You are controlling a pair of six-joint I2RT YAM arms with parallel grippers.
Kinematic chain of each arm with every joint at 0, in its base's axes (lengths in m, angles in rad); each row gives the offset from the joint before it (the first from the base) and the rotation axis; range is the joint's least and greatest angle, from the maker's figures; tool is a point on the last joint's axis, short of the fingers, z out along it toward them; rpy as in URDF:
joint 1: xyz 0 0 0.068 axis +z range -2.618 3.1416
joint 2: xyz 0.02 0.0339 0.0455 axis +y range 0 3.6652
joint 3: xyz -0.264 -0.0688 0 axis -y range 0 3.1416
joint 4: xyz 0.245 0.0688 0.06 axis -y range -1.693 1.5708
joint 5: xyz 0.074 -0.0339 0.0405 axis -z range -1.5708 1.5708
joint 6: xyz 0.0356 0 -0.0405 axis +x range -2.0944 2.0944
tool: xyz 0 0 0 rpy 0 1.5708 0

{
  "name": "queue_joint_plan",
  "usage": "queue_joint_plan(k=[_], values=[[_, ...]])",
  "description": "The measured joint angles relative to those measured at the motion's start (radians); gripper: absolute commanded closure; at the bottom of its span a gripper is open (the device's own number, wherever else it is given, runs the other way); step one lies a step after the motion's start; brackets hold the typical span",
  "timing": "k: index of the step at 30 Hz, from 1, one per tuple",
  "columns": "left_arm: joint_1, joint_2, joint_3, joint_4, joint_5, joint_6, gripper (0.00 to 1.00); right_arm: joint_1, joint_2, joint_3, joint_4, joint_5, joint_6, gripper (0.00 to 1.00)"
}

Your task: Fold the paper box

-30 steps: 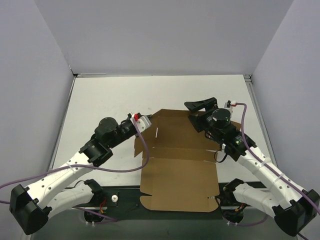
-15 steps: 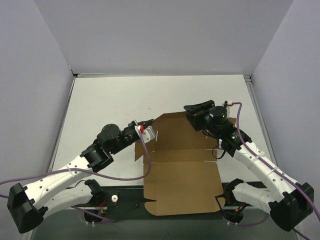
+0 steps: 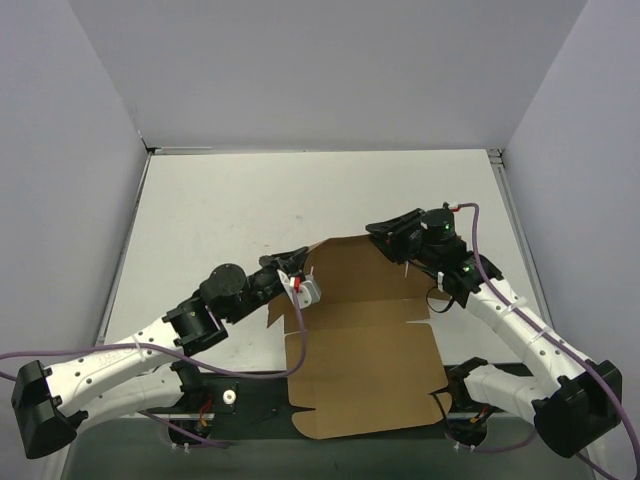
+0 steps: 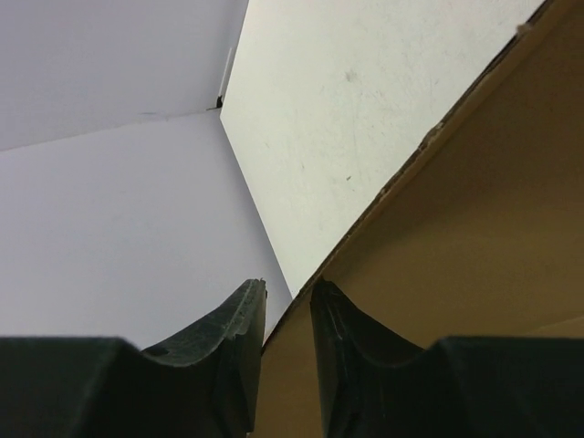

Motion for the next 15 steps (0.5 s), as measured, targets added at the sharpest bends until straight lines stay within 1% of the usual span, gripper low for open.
queue_joint_plan(k=[1, 2, 3, 4, 5, 8, 11, 14, 15], values=[[-0.001, 0.0, 0.0, 0.002, -0.007, 0.001, 0.75, -0.002, 0.0, 0.0, -0.004, -0.01, -0.001, 0.81], [-0.002, 0.0, 0.0, 0.002, -0.013, 0.0, 0.62, -0.004, 0.0, 0.0, -0.009, -0.018, 0.0, 0.84], [-0.003, 0.0, 0.0, 0.002, -0.021, -0.002, 0.54, -0.008, 0.0, 0.0, -0.013, -0.027, 0.0, 0.88], [-0.005, 0.0, 0.0, 0.005, -0.026, -0.003, 0.37, -0.01, 0.0, 0.0, -0.016, -0.035, 0.0, 0.89], [-0.007, 0.0, 0.0, 0.006, -0.026, -0.008, 0.3, -0.012, 0.0, 0.0, -0.017, -0.042, 0.004, 0.9], [-0.018, 0.0, 0.0, -0.005, -0.028, -0.039, 0.2, -0.024, 0.0, -0.001, -0.006, -0.041, 0.015, 0.92], [-0.015, -0.009, 0.003, -0.039, -0.035, -0.098, 0.16, -0.035, 0.0, -0.006, 0.003, -0.039, 0.023, 0.93], [0.012, -0.039, 0.004, -0.086, -0.027, -0.179, 0.16, -0.043, 0.0, -0.024, 0.028, -0.039, 0.036, 0.95], [0.039, -0.053, 0.004, -0.102, -0.014, -0.217, 0.16, -0.047, 0.0, -0.032, 0.041, -0.04, 0.04, 0.96]])
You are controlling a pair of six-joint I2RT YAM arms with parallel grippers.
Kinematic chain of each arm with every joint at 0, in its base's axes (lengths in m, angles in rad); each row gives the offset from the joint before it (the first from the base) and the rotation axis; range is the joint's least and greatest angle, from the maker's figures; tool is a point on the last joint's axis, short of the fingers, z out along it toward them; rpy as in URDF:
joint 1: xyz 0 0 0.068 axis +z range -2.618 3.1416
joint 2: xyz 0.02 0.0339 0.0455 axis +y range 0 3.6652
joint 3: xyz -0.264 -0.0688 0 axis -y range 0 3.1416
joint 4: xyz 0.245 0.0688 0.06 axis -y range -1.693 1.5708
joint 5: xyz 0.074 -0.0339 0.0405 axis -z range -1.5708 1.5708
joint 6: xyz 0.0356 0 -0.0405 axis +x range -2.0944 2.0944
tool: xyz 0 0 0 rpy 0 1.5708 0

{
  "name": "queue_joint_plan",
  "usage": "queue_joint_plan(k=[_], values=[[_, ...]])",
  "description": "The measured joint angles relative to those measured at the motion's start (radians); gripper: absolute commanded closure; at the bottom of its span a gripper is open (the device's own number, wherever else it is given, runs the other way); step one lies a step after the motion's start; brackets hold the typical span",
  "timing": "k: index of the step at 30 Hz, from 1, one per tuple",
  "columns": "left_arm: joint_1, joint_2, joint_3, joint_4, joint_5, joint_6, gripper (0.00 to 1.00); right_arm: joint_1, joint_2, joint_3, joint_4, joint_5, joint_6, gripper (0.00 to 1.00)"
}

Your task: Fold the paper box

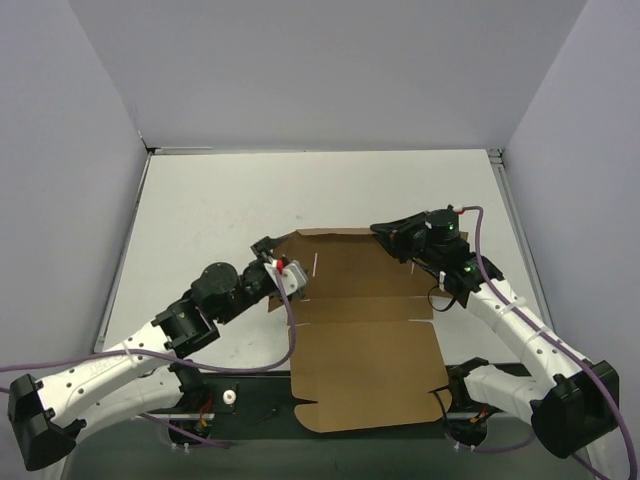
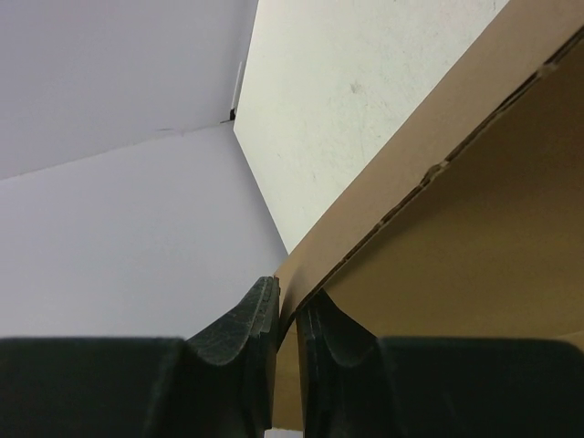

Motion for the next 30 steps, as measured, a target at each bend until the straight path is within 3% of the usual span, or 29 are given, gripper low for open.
queue_joint_plan(k=[8, 14, 21, 30], values=[[0.263, -0.045, 0.0, -0.047, 0.121, -0.315, 0.22, -0.028, -0.003, -0.016, 0.026, -0.016, 0.006, 0.97], [0.278, 0.033, -0.005, -0.025, 0.15, -0.478, 0.22, -0.036, -0.038, -0.021, 0.029, -0.023, -0.006, 0.99], [0.278, 0.094, -0.003, -0.014, 0.124, -0.544, 0.21, -0.036, -0.07, -0.021, 0.015, -0.011, -0.055, 0.99], [0.278, 0.093, 0.235, -0.063, 0.18, -0.572, 0.24, -0.036, -0.075, -0.021, -0.015, 0.044, -0.128, 1.0]])
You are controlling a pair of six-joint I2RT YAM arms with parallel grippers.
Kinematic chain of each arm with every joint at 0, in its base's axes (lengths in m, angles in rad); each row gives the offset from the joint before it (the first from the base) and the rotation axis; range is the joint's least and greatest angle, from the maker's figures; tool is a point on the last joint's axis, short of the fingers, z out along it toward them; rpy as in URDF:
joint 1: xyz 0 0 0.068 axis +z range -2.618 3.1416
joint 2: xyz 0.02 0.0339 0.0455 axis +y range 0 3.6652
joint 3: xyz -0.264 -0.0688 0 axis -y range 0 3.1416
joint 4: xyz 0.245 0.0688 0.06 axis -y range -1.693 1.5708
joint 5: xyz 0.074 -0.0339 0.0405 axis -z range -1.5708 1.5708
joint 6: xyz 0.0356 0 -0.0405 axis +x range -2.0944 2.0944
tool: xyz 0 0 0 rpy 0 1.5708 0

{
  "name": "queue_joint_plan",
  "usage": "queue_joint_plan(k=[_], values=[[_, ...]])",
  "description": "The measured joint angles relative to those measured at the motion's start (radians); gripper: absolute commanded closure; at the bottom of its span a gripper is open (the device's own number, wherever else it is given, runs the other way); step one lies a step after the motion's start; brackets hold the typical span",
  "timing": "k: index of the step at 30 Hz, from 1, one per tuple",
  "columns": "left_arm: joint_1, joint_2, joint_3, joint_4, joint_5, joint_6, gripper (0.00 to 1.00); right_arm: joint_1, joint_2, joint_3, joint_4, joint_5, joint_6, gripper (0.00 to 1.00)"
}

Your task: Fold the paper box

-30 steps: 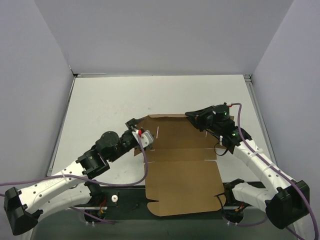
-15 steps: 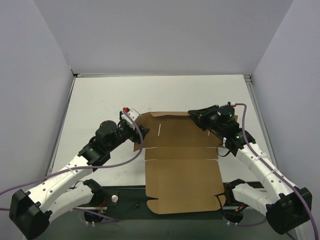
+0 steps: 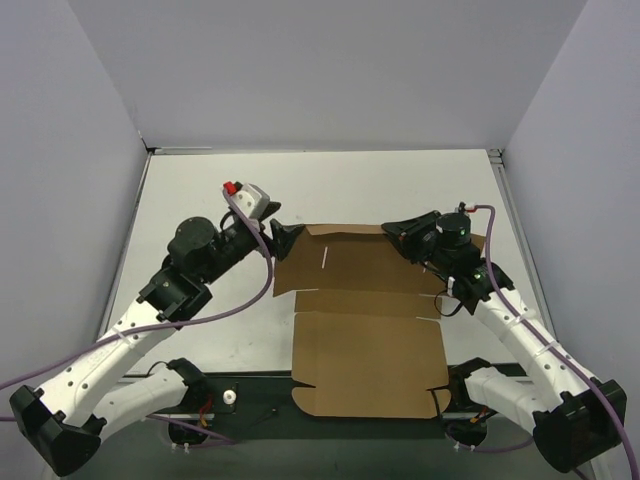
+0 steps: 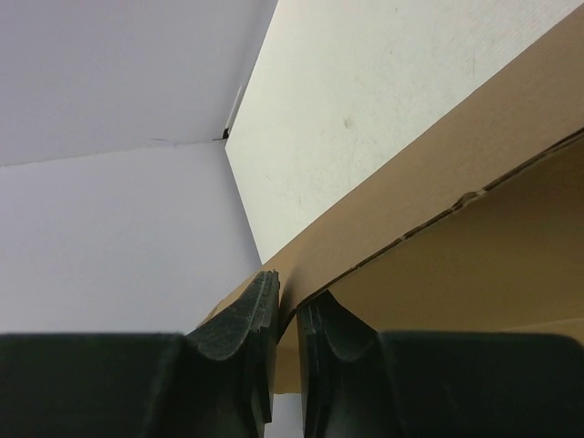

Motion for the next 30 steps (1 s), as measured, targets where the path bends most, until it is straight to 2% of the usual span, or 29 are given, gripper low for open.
queue_joint_plan(k=[5, 12, 30], values=[[0.0, 0.112, 0.126, -0.006, 0.074, -0.109, 0.28, 0.0, -0.014, 0.0, -0.006, 0.031, -0.026, 1.0], [-0.008, 0.249, 0.135, -0.06, 0.132, -0.256, 0.28, 0.001, -0.017, 0.0, -0.007, 0.064, -0.055, 1.0], [-0.07, 0.329, 0.114, -0.01, 0.156, -0.369, 0.29, 0.01, -0.018, 0.0, -0.008, 0.104, -0.089, 1.0]])
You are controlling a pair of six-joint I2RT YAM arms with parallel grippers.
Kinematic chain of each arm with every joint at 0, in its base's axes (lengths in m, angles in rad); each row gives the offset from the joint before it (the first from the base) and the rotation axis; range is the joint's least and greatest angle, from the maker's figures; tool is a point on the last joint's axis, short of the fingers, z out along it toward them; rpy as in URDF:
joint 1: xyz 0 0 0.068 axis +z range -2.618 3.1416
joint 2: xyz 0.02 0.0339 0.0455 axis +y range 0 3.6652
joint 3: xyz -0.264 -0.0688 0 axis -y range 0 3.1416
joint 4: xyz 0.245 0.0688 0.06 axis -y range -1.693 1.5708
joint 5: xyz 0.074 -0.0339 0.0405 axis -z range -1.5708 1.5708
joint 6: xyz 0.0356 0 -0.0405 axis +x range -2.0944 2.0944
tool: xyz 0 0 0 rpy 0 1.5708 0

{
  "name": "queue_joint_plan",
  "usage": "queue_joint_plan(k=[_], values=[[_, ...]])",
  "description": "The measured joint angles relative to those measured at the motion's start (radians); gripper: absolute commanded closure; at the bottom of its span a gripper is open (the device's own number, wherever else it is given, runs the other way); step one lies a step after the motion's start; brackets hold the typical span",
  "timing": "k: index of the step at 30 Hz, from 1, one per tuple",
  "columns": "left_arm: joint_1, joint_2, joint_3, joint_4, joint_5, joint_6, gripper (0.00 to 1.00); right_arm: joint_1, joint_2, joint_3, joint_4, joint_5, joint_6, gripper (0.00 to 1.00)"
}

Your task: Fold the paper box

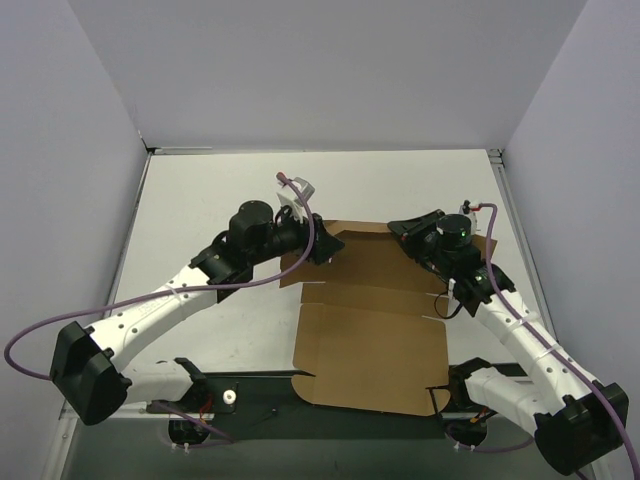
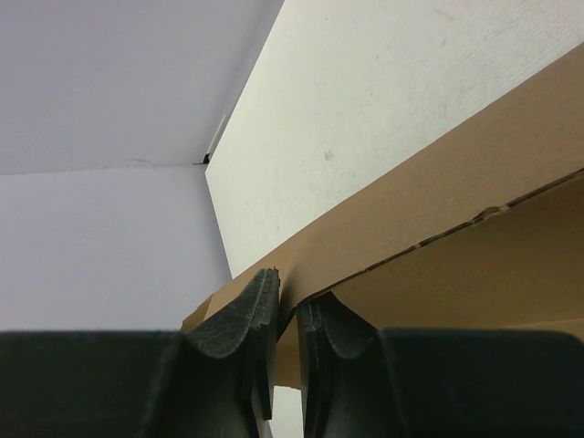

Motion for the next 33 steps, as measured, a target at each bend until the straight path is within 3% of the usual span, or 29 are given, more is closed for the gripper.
queue_joint_plan(k=[21, 33], values=[[-0.009, 0.117, -0.039, 0.246, -0.027, -0.188, 0.28, 0.065, -0.011, 0.0, -0.024, 0.136, -0.049, 1.0], [-0.029, 0.131, -0.046, 0.219, -0.132, -0.243, 0.28, 0.088, -0.032, 0.0, -0.04, 0.189, -0.072, 1.0]])
